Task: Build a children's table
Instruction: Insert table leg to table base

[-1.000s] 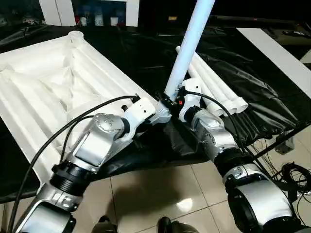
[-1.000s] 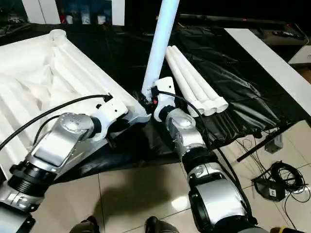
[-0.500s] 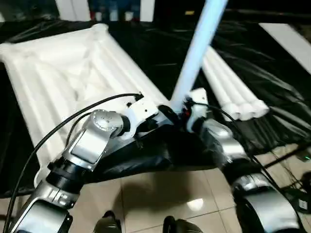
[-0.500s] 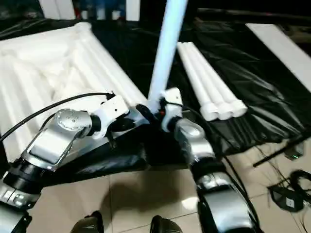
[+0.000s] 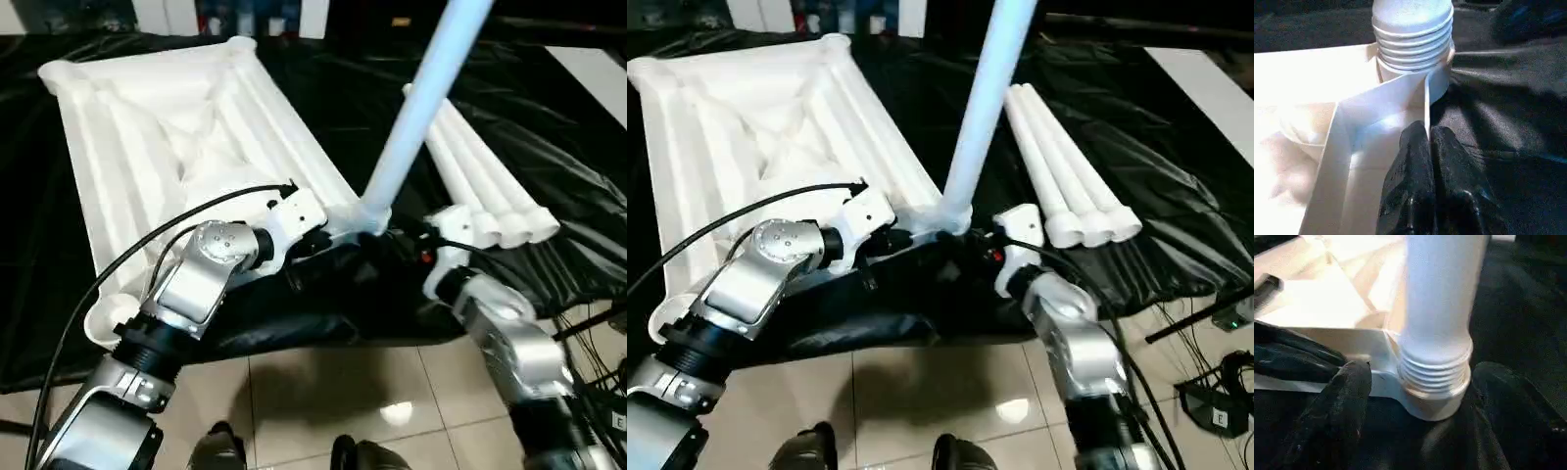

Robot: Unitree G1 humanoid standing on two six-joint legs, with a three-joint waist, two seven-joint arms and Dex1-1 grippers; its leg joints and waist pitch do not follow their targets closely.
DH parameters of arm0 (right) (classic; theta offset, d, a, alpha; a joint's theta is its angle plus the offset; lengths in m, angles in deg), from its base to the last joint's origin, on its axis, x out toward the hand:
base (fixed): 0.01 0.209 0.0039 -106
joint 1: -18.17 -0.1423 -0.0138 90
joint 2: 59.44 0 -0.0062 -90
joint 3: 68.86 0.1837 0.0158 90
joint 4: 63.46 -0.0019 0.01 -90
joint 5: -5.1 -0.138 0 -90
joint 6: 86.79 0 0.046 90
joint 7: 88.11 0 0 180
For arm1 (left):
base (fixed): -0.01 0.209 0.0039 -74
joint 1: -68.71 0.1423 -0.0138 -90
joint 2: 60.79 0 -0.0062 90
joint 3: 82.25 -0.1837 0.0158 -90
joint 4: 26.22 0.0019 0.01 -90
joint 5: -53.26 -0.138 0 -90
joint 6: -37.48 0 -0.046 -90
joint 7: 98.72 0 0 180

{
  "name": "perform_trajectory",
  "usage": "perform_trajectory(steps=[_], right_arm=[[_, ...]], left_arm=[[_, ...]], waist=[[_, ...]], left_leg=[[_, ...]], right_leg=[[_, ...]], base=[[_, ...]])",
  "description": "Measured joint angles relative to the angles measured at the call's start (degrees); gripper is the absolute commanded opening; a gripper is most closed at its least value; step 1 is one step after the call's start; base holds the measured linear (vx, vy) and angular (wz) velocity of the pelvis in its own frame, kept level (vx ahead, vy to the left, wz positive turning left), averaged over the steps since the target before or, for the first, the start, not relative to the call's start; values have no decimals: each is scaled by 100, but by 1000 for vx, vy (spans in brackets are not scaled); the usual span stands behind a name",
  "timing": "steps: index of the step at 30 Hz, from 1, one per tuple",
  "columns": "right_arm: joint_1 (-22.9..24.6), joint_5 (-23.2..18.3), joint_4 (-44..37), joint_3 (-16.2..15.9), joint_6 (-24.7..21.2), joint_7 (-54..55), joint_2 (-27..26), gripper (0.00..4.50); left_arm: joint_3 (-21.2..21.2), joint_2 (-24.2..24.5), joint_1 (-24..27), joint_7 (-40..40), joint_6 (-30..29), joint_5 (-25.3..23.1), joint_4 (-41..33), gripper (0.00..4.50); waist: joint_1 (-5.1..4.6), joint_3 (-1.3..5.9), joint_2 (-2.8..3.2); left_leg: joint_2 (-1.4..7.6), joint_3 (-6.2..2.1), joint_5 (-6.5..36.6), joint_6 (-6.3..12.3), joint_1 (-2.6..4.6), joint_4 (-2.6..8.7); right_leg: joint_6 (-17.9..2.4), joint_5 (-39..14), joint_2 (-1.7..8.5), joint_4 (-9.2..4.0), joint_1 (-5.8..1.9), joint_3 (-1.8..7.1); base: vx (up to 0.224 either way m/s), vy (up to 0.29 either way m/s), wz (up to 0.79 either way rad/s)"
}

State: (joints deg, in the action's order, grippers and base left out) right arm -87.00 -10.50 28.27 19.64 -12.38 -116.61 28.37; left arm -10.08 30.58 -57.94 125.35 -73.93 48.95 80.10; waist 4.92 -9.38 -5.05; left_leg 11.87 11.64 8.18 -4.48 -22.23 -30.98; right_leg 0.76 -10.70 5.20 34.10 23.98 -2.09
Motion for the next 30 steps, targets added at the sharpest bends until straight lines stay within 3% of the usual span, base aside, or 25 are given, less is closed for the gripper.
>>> perform_trajectory(steps=[4,12,13,19,26,30], right_arm=[[307,-153,-580,15,-341,155,-9,364],[660,-210,-903,533,-832,1093,-346,364],[692,-209,-955,555,-873,1158,-374,374],[867,-235,-1302,556,-1001,1374,-521,374],[888,-285,-1431,533,-1113,1452,-639,374],[909,-356,-1540,532,-1166,1439,-637,374]], left_arm=[[-16,-44,-16,-87,218,-50,142,0],[-17,-32,-17,-326,414,-162,251,0],[18,-38,-15,-327,393,-143,255,43],[515,-68,14,-562,296,116,252,79],[247,298,-188,-942,1278,-501,898,100],[568,208,-102,-566,1072,-3,536,100]], waist=[[3,2,3],[-62,10,16],[-74,11,19],[-157,17,26],[-126,21,30],[-112,22,31]], left_leg=[[0,-2,-2,-2,-1,-6],[0,-9,-2,-1,-6,-50],[0,-11,-2,-2,-6,-50],[4,-23,-6,-7,-7,-65],[5,-28,-8,-3,-18,-119],[5,-32,-8,-3,-22,-135]], right_leg=[[14,12,0,2,-1,0],[15,16,0,34,1,6],[15,16,0,38,3,6],[16,16,-6,56,5,2],[18,15,0,86,2,4],[16,16,3,96,2,2]], base=[[0,0,0],[0,0,0],[0,0,0],[0,0,0],[0,0,0],[0,0,0]])
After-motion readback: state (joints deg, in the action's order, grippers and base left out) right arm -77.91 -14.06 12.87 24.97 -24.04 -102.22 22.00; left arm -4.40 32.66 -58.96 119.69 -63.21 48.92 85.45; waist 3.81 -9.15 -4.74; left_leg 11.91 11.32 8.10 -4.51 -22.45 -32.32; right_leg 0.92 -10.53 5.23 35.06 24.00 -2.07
